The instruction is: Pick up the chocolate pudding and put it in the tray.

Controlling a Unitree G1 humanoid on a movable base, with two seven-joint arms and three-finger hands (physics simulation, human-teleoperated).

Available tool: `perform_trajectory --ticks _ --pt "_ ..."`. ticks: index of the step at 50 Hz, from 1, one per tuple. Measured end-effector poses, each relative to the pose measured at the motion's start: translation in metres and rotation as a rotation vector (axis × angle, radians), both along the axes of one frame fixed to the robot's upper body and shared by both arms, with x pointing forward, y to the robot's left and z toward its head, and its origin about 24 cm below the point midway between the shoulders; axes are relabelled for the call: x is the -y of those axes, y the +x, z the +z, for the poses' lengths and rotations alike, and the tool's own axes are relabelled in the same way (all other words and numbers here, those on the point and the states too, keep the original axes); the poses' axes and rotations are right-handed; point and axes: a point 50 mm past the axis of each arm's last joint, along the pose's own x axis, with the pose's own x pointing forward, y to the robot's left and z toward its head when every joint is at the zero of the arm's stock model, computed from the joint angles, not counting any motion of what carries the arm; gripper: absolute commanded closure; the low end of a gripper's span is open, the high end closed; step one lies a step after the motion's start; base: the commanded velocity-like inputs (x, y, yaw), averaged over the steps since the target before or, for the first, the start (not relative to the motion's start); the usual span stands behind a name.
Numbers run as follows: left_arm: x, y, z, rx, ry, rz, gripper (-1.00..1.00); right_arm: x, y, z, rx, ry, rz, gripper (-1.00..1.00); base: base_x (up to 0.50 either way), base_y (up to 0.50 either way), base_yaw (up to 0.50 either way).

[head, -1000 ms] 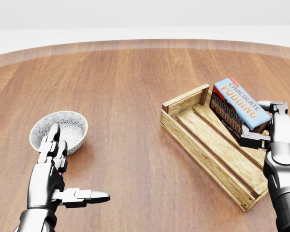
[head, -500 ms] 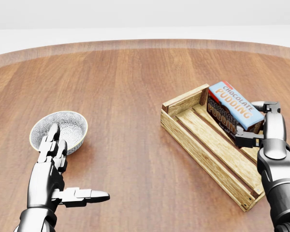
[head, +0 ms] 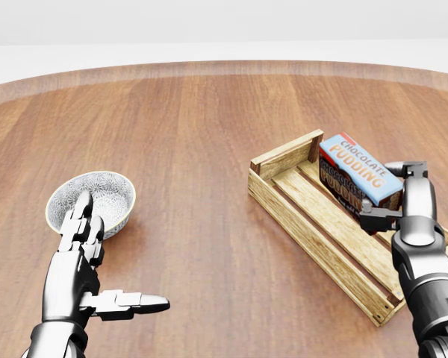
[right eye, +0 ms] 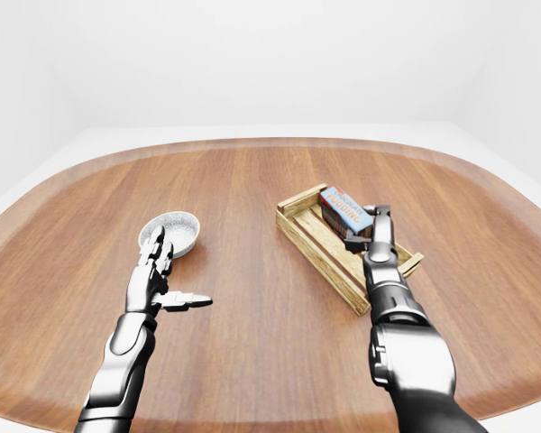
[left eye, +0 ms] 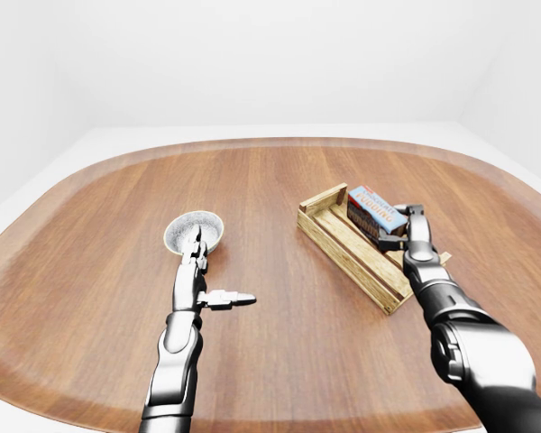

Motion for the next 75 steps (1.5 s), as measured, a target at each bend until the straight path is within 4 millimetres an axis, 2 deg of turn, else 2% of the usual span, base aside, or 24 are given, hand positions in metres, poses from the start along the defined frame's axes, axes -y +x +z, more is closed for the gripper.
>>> perform_trajectory --ticks 33,75 --pt "0.0 0.001 0.0 -0.001 -0.002 0.001 -1.0 -0.007 0.002 -0.002 -0.023 -0.025 -0.001 1.0 0.0 0.0 0.0" --pt "0.0 0.0 -0.001 0.0 0.0 -0.002 -1.0 -0.003 -0.017 -0.031 -0.113 -0.036 -0.031 1.0 0.0 0.0 0.0"
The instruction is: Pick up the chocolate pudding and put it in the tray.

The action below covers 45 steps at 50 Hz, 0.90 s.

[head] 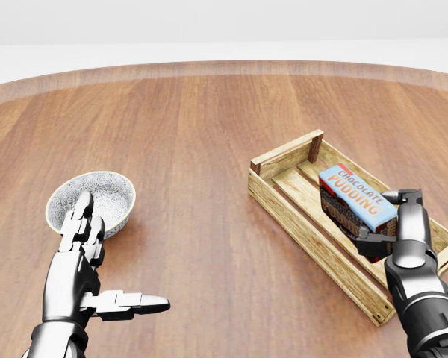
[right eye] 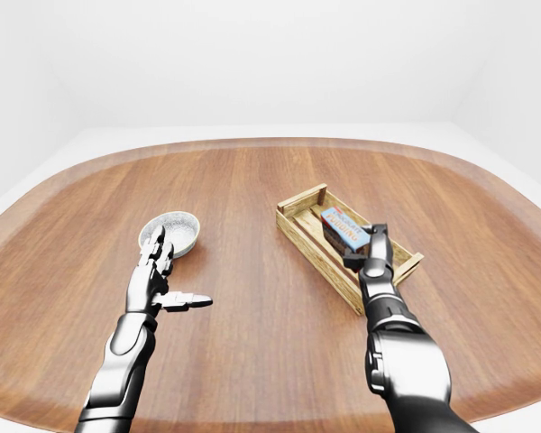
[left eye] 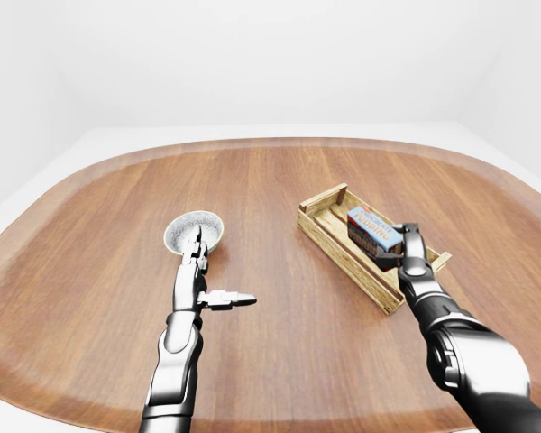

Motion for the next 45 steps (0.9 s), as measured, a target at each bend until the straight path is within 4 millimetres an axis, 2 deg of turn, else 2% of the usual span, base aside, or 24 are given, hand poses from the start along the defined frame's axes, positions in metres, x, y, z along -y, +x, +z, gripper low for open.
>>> perform_trajectory --ticks 45 --pt "0.0 0.0 0.0 -0.001 -0.001 -0.001 -1.0 0.006 -0.017 -0.02 -0.067 -0.019 -0.024 1.0 0.0 0.0 0.0"
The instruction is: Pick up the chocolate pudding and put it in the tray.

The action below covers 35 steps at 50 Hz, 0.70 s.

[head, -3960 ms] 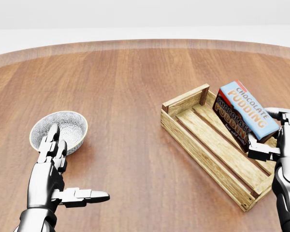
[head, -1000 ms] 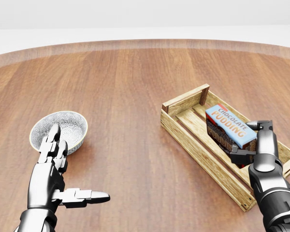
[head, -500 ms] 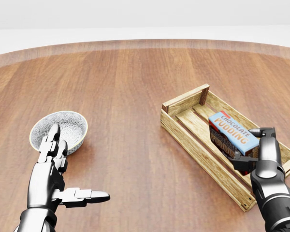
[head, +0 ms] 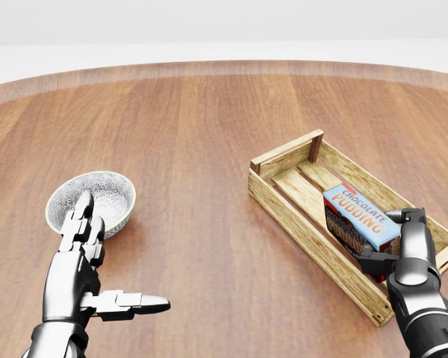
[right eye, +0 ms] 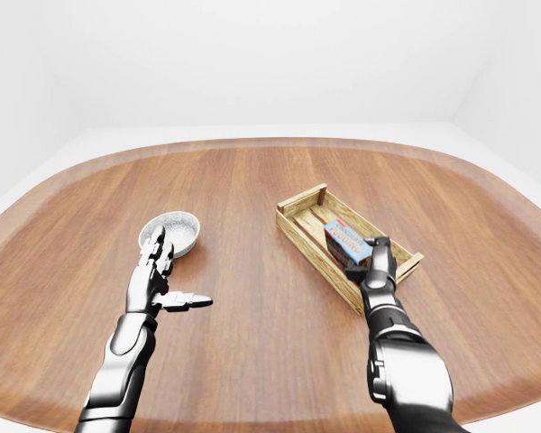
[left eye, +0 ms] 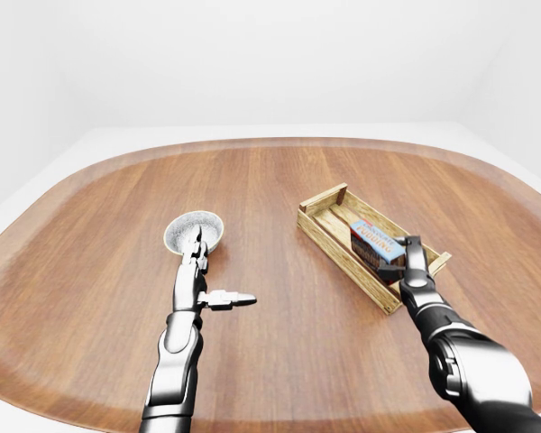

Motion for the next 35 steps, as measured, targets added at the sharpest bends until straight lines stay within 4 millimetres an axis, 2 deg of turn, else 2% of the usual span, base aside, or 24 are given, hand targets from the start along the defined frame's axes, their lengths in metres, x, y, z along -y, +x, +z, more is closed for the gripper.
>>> perform_trajectory --ticks 35 --pt "-0.0003 0.0003 0.0008 -0.001 -0.002 0.001 -1.0 0.0026 -0.0042 -0.0039 -0.015 -0.009 -0.006 1.0 0.0 0.0 0.0"
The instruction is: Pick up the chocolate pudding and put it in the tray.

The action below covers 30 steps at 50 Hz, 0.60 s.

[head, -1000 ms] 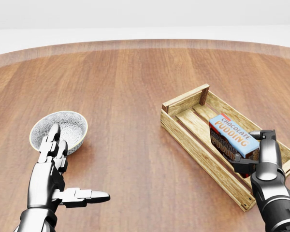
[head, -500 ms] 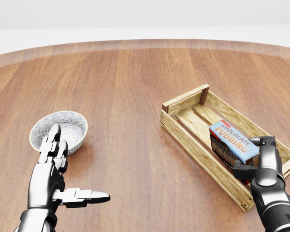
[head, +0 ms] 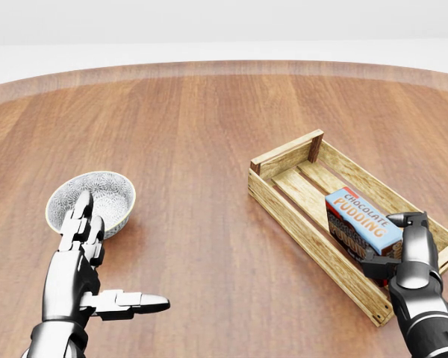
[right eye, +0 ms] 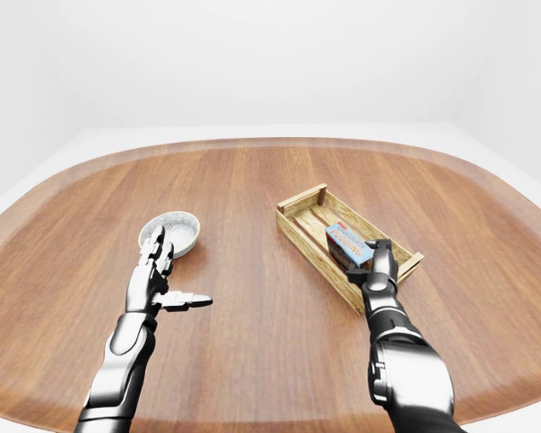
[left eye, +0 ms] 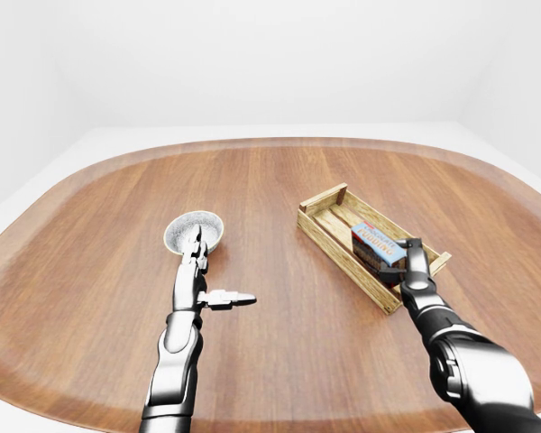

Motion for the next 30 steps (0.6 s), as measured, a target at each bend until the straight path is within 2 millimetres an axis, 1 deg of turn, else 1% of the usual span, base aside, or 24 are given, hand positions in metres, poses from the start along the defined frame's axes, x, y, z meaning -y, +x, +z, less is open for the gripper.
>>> perform_trajectory --ticks 5,7,9,10,11,30 --pt "0.0 -0.0001 0.0001 0.0 0.0 0.0 -1.0 0.0001 -0.0001 -0.0001 0.0 -0.001 0.0 0.99 0.0 0.0 0.0" --pt "0.0 -0.0002 0.0002 0.0 0.0 0.0 -1.0 0.0002 -0.0003 -0.0003 -0.001 -0.002 -0.002 0.86 0.0 0.0 0.0" --pt "0.0 -0.0002 0.0003 0.0 0.0 0.0 -1.0 0.0003 -0.0006 -0.0005 -0.001 -0.004 -0.003 0.13 0.0 0.0 0.0" --pt "0.0 -0.0002 0.0003 0.0 0.0 0.0 -1.0 0.0004 -0.0007 -0.0005 0.0 -0.002 -0.006 -0.86 0.0 0.0 0.0" --pt "0.0 -0.0002 0.0002 0.0 0.0 0.0 -1.0 0.0006 -0.0007 -0.0005 0.001 -0.001 -0.008 -1.0 0.0 0.0 0.0" --pt "0.0002 -0.0007 0.0 0.001 0.001 -0.001 -1.0 0.0017 -0.0002 0.001 0.013 0.009 -0.026 -1.0 0.0 0.0 0.0"
